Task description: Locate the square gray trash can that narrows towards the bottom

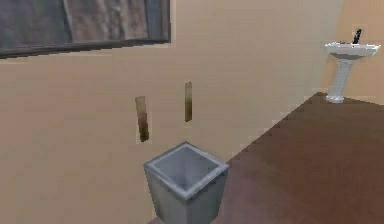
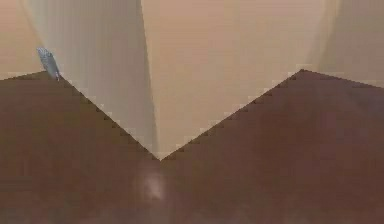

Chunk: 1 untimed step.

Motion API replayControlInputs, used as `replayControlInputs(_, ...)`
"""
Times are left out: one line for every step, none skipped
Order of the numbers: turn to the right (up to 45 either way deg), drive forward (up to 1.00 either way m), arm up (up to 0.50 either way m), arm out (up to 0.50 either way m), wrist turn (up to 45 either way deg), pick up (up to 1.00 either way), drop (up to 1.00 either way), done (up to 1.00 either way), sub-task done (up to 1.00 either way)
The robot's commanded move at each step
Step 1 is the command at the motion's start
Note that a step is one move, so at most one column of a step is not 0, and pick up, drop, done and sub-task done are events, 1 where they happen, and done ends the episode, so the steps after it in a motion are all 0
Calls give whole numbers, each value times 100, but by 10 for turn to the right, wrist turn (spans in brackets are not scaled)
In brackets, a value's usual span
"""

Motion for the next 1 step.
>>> replayControlInputs(0,0,0,0,0,0,0,100,0)
